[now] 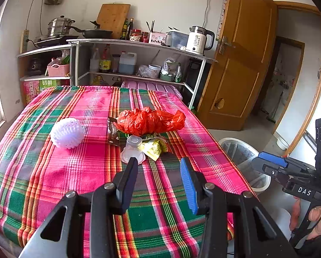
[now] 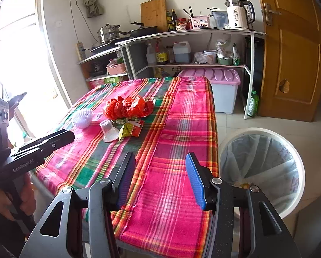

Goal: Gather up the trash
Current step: 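Bring both tools back toward the remaining trash on the table, then grasp the clear plastic cup with the left tool while the right tool grasps the red plastic bag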

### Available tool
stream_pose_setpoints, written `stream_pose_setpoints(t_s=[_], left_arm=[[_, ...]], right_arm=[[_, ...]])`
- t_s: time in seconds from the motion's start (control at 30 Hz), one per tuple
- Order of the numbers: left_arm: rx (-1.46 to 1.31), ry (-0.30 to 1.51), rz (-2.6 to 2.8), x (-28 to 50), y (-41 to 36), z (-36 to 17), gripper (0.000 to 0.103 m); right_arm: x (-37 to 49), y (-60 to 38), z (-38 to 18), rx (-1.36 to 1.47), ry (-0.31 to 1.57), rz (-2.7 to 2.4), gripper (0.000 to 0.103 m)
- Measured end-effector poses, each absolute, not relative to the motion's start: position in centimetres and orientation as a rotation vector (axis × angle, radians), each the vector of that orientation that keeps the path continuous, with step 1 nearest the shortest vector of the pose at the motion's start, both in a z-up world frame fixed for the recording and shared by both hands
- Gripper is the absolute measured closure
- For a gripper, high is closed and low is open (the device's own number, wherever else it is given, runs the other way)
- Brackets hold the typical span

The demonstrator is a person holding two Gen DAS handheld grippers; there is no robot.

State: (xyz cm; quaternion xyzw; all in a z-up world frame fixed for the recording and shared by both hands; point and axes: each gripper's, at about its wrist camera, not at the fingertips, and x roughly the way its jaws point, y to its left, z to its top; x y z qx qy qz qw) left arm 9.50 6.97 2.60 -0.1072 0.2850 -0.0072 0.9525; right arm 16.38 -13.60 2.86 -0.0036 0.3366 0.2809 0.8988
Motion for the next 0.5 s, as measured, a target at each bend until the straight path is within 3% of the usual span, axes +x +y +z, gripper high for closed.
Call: stream_pose_setpoints(t_s=[0.5], left_arm=[[-0.227, 0.634, 0.014, 12.9, 9.8, 0.7, 0.06]], right_arm=[[19.8, -9.9, 2.5, -0.042, 0.714, 0.635, 0.053]])
